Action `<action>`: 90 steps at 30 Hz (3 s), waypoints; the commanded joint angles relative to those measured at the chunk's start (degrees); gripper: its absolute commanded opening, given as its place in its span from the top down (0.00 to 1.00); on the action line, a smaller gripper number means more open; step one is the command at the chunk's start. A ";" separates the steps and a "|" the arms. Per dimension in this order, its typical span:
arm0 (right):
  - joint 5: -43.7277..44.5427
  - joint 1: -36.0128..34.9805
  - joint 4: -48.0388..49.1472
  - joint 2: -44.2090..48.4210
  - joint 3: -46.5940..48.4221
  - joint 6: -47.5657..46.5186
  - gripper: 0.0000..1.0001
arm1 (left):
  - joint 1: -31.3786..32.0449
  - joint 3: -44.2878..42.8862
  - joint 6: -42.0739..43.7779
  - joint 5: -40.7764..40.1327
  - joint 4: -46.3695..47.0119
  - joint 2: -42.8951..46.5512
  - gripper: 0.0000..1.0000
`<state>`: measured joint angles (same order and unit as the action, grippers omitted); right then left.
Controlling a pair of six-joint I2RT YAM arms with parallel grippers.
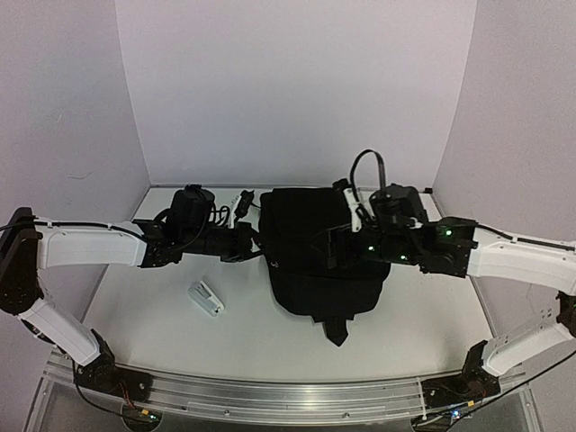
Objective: Pack the student bag
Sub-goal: Zip the student bag at the center of the board.
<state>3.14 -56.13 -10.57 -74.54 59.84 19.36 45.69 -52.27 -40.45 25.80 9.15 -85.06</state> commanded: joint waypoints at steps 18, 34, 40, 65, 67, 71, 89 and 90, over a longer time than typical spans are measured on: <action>27.38 -13.92 4.58 -20.43 7.72 -13.58 0.70 | -0.23 -3.85 -2.25 -3.22 -0.02 2.01 1.00; 22.83 -16.47 3.87 -13.28 0.16 -4.53 1.00 | -7.33 -4.34 -4.21 -4.00 0.29 0.58 1.00; 21.58 -16.47 3.17 -11.53 -1.72 -2.77 1.00 | -12.24 -5.31 -2.59 0.55 1.62 -1.73 1.00; 22.50 -12.30 1.59 -33.96 22.05 -13.28 0.16 | -14.86 -8.12 -0.38 11.57 2.37 -5.76 1.00; 23.64 -12.11 1.52 -36.19 23.36 -14.63 0.25 | -14.85 -8.22 -0.20 11.56 2.40 -5.75 1.00; 24.23 -12.11 1.43 -37.51 24.01 -15.58 0.62 | -14.86 -8.69 0.56 10.95 1.89 -6.15 1.00; 21.43 -16.00 1.16 -26.90 14.23 -9.22 1.00 | -22.68 -15.37 -0.41 14.20 8.96 -16.38 1.00; 21.42 -16.24 1.16 -26.73 14.16 -9.00 1.00 | -23.04 -15.80 -0.48 15.03 9.74 -17.08 1.00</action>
<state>26.08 -69.86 -9.08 -104.93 74.70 7.50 25.14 -63.00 -40.55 39.66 11.25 -99.90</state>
